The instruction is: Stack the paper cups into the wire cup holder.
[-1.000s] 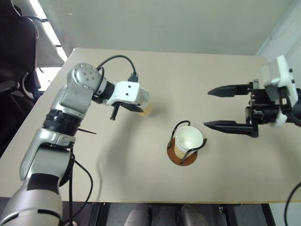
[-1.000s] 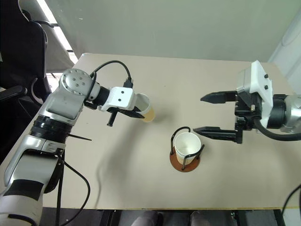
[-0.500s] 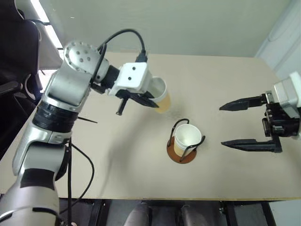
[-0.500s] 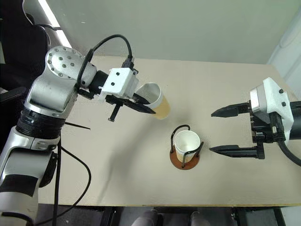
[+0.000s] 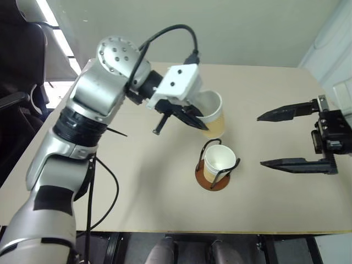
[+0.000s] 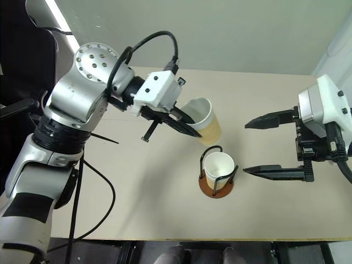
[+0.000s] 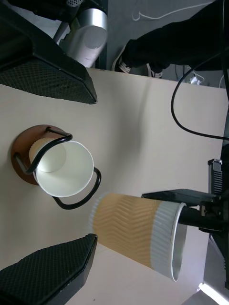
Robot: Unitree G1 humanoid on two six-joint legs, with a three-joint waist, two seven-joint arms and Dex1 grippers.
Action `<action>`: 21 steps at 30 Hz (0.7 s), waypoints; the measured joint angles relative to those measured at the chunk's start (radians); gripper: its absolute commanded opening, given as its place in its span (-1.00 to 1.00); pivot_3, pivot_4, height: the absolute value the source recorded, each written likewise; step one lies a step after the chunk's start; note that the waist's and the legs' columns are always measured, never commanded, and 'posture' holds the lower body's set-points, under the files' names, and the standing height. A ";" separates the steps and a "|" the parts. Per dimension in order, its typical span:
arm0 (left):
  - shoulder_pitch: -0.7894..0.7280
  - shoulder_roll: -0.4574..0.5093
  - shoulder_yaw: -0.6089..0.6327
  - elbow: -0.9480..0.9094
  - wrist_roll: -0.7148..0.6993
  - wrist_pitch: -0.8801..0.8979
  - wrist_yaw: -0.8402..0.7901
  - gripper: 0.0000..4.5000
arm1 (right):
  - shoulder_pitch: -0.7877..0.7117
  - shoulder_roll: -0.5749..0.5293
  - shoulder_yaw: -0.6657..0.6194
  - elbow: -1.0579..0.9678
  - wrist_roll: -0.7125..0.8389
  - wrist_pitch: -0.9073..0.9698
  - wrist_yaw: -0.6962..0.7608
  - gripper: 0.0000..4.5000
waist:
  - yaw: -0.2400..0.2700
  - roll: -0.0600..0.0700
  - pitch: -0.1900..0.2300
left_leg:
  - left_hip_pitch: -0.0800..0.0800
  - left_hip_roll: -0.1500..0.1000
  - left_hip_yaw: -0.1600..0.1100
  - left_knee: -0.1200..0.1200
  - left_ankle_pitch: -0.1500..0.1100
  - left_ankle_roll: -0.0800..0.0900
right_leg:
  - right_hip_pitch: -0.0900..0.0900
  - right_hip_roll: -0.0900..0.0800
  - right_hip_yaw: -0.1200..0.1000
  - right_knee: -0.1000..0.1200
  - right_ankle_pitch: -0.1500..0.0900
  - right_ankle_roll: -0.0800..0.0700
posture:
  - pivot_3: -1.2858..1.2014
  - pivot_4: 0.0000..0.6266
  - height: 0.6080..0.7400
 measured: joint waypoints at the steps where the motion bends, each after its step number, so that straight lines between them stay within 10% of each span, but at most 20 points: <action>1: -0.006 -0.012 -0.011 0.006 -0.005 -0.003 0.000 -0.99 | 0.009 -0.003 -0.014 -0.001 -0.001 0.001 0.000 0.99 | 0.000 0.000 0.000 | 0.000 0.000 0.000 0.000 0.000 0.000 | 0.000 0.000 0.000 0.000 0.000 0.000 | 0.03 -0.52 1.00; 21: -0.047 -0.126 -0.179 0.107 -0.041 -0.075 0.000 -0.99 | 0.057 -0.072 -0.253 -0.014 0.056 0.073 -0.021 0.99 | 0.006 0.000 0.000 | 0.000 0.000 0.001 0.000 0.000 0.000 | 0.000 0.000 0.000 0.000 0.000 0.000 | 0.03 -0.52 1.00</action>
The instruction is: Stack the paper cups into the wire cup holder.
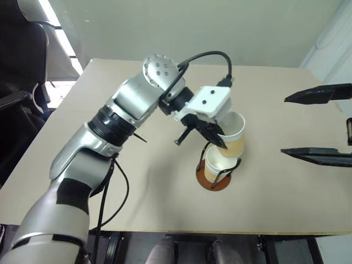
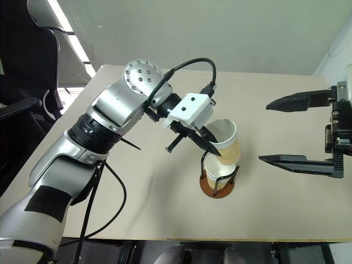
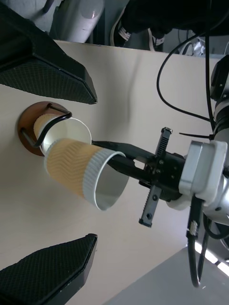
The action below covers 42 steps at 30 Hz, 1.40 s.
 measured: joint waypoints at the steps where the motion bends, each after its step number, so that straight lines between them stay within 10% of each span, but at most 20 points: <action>1: 0.000 -0.001 -0.008 0.000 -0.004 -0.001 0.000 -0.99 | 0.006 -0.001 -0.010 0.000 -0.001 0.004 0.001 0.99 | 0.000 0.000 0.000 | 0.000 0.000 0.000 0.000 0.000 0.000 | 0.000 0.000 0.000 0.000 0.000 0.000 | 0.03 -0.52 1.00; 23: -0.002 0.029 -0.135 0.014 0.016 -0.113 0.000 -0.99 | 0.044 -0.077 -0.064 0.070 -0.128 -0.064 0.072 0.99 | 0.004 0.000 0.000 | 0.000 0.000 0.000 0.000 0.000 0.000 | 0.000 0.000 0.000 0.000 0.000 0.000 | 0.03 -0.52 1.00; 37: 0.003 -0.009 -0.098 0.022 0.032 -0.087 -0.001 0.99 | 0.032 -0.086 -0.038 0.086 -0.136 -0.087 0.072 0.99 | 0.005 0.000 0.000 | 0.000 0.000 0.000 0.000 0.000 0.000 | 0.000 0.000 0.000 0.000 0.000 0.000 | 0.03 -0.52 1.00; 42: 0.024 -0.040 0.031 0.039 0.033 -0.013 0.020 0.99 | 0.026 -0.067 0.001 0.086 -0.145 -0.118 0.048 0.99 | 0.004 0.000 0.000 | 0.001 0.000 0.001 0.000 0.000 0.000 | 0.000 0.000 0.000 0.001 0.000 0.000 | 0.03 -0.52 1.00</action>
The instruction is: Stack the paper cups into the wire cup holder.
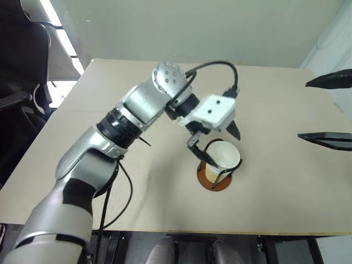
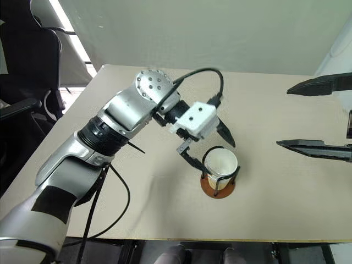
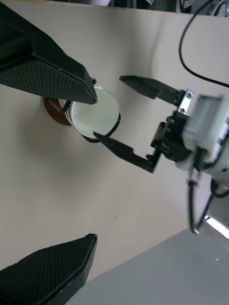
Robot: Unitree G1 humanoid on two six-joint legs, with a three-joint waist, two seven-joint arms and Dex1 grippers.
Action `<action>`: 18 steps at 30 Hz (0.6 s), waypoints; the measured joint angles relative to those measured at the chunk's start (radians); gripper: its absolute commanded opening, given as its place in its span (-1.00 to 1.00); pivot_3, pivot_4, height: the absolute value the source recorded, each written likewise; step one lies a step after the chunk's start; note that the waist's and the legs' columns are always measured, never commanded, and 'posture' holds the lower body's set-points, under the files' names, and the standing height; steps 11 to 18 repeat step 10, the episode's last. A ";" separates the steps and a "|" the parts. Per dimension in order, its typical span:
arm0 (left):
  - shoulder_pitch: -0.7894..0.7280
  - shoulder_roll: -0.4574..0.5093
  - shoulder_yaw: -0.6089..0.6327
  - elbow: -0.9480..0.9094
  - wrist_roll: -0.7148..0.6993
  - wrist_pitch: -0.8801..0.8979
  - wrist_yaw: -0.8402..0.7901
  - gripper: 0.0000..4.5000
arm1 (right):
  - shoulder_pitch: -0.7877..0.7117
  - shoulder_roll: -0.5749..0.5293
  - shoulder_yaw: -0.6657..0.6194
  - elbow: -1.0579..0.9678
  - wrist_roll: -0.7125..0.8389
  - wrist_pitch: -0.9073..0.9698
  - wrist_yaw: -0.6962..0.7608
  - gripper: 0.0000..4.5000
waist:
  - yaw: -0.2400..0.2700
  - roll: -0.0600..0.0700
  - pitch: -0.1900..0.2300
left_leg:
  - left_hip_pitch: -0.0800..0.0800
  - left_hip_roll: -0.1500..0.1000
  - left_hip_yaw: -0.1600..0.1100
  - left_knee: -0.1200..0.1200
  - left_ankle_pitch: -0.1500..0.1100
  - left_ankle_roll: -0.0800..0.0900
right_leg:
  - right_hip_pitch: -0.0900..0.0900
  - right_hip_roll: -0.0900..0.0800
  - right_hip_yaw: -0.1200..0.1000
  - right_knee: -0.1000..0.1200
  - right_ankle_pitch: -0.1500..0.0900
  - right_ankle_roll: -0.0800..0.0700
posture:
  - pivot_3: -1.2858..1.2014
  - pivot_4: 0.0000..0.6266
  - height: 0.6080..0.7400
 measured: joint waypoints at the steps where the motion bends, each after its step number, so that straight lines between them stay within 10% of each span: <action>1: 0.019 0.000 0.035 0.006 0.002 0.019 0.022 0.99 | 0.005 0.011 0.011 0.001 -0.008 -0.008 -0.004 0.99 | 0.000 0.000 0.000 | 0.000 0.000 0.000 0.000 0.000 0.000 | 0.000 0.000 0.000 0.000 0.000 0.000 | 0.03 -0.52 1.00; 10: 0.323 0.073 0.330 -0.068 0.010 0.237 0.348 0.99 | 0.032 0.183 0.154 0.153 -0.066 -0.041 -0.087 0.99 | -0.004 0.001 -0.001 | 0.003 0.001 0.002 0.003 0.001 0.001 | 0.003 0.002 0.001 0.000 0.000 0.001 | 0.03 -0.52 1.00; 18: 0.323 0.073 0.330 -0.068 0.010 0.237 0.348 0.99 | 0.032 0.183 0.154 0.153 -0.066 -0.041 -0.087 0.99 | -0.004 0.001 -0.001 | 0.003 0.001 0.002 0.003 0.001 0.001 | 0.003 0.002 0.001 0.000 0.000 0.001 | 0.03 -0.52 1.00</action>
